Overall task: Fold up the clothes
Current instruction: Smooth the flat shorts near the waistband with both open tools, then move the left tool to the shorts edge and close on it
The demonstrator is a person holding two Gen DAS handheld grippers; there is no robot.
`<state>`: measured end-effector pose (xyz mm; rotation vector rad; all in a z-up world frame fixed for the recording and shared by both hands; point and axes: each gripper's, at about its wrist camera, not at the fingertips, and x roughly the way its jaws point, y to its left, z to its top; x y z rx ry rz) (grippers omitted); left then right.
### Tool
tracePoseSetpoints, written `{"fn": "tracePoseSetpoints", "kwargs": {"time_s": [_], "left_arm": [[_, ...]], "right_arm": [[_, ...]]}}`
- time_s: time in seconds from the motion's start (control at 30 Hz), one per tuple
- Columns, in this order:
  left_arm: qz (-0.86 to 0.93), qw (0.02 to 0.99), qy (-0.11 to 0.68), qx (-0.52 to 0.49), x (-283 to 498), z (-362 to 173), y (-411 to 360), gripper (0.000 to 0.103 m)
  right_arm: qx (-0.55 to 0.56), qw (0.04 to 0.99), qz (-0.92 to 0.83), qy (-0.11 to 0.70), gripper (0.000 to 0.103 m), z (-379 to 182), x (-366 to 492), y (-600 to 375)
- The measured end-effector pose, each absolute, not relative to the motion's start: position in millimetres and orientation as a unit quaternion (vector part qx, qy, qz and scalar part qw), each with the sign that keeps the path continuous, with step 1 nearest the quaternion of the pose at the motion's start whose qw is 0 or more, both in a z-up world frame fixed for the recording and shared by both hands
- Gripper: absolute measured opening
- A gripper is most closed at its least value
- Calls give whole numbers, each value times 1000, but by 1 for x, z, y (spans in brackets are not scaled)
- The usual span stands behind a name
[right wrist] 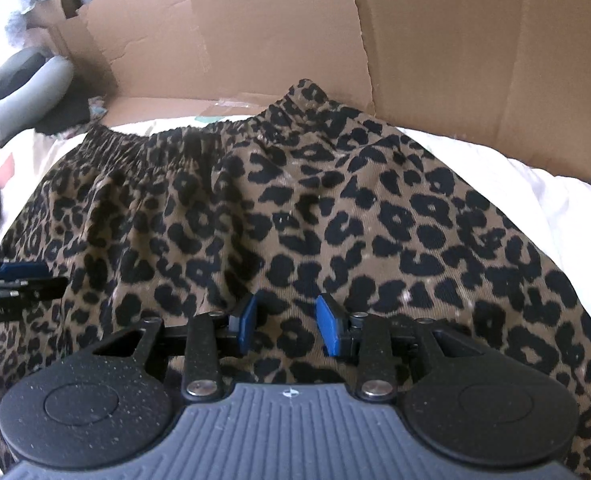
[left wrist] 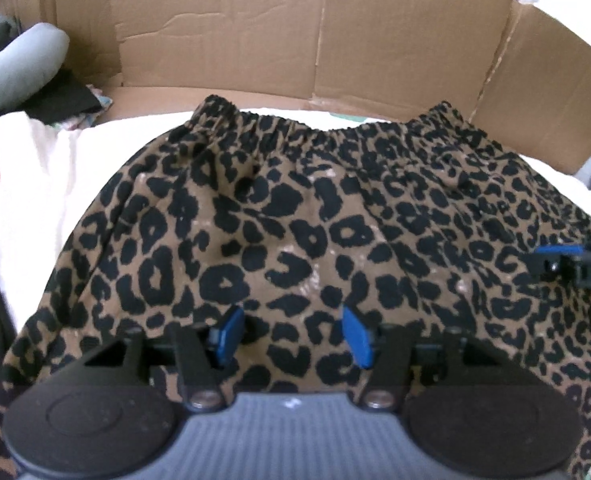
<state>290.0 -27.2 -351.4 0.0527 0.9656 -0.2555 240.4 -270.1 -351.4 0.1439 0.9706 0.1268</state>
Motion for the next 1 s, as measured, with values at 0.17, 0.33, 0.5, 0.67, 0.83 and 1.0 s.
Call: {"fn": "tracePoseSetpoints", "kwargs": {"time_s": [0.17,0.33,0.5,0.67,0.83,1.0], "left_arm": [[-128,881,456,16,281,-331,-11,58],[-125,885,448,8,274,-309,11,58],[-98,893,440,6,269,-281,48,58],[-63,897,438,15,256,-261,79,60],[-53,894,445,14,239,-250,103,60],[-49,893,448,10,219,-242,125,60]], "right_arm": [[63,877,67,471,41,-349,232,-269],[81,874,56,476,41,-348,219,-274],[95,869,66,480,41,-345,207,-273],[86,865,71,489,41,-344,198,-272],[73,862,71,497,40,-345,187,-270],[70,857,71,505,40,-345,179,-269]]}}
